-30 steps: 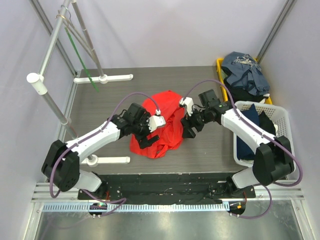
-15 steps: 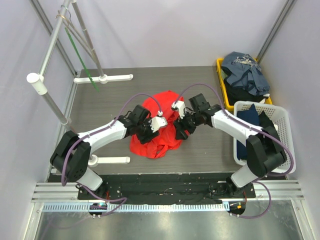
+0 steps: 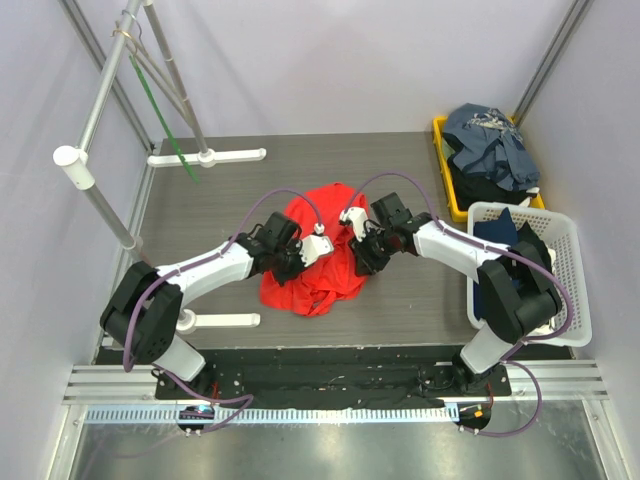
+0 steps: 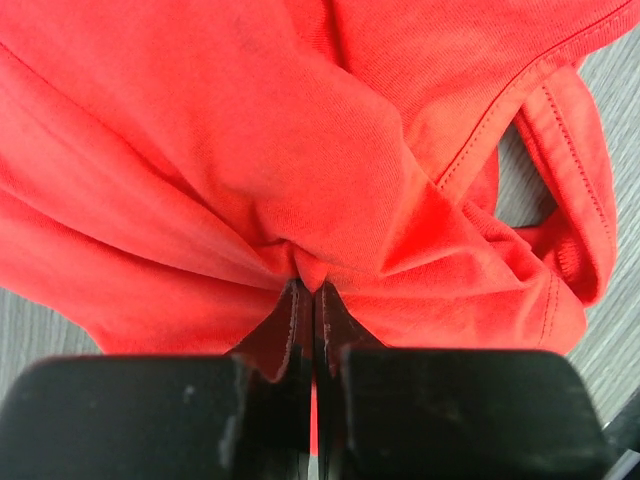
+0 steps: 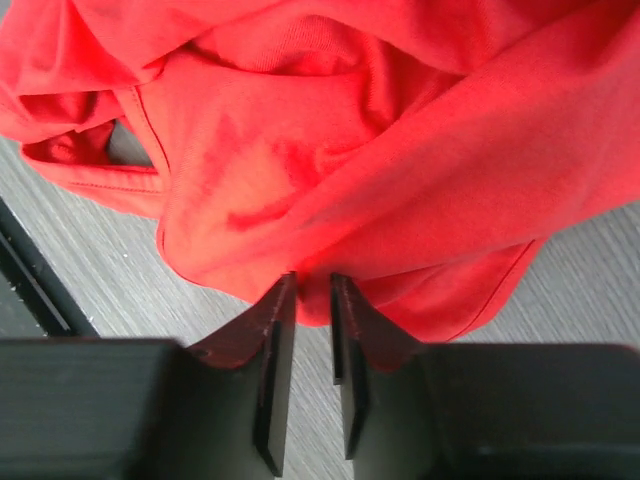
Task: Place the tank top on the hanger
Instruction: Adjust the tank top at the center of the board.
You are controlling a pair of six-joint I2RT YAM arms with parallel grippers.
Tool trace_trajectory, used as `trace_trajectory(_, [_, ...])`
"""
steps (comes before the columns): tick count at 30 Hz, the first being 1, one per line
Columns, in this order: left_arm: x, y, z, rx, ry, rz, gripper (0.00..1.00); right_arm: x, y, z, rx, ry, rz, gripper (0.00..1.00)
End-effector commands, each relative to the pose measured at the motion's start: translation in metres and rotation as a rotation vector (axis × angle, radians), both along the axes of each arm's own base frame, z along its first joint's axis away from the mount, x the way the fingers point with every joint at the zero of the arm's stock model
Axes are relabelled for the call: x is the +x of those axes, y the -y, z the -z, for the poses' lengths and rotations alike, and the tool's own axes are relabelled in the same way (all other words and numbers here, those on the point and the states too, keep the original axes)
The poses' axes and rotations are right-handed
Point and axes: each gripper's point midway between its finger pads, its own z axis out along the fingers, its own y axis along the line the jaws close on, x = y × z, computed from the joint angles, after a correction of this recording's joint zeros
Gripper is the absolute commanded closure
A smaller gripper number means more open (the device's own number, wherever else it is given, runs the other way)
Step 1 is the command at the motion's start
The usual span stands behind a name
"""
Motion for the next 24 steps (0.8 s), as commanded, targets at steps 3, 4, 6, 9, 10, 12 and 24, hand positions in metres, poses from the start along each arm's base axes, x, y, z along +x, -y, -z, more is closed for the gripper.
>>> trace_trajectory(3, [0.005,0.006,-0.006,-0.026,0.037,0.009,1.0,0.01,-0.003,-0.003,0.002,0.05,0.012,0.92])
trace_trajectory(4, [0.005,0.006,-0.006,-0.026,0.037,0.009,1.0,0.01,-0.003,-0.003,0.003,0.052,0.013,0.96])
trace_trajectory(6, [0.006,0.006,-0.008,-0.027,0.046,0.007,1.0,0.011,-0.002,-0.003,-0.004,0.056,0.016,0.99])
trace_trajectory(9, [0.009,0.003,-0.014,-0.027,0.072,-0.003,1.0,0.013,-0.002,-0.007,-0.002,0.073,0.02,0.99])
trace_trajectory(10, [0.011,0.001,-0.017,-0.022,0.09,-0.008,1.0,0.013,-0.001,-0.009,-0.003,0.078,0.019,0.99])
trace_trajectory(12, [0.015,-0.001,-0.026,-0.03,0.12,-0.019,1.0,0.015,0.0,-0.014,-0.002,0.098,0.027,0.99])
trace_trajectory(24, [0.057,-0.047,-0.142,-0.047,0.334,-0.152,1.0,0.06,0.021,-0.134,-0.006,0.463,0.134,0.99])
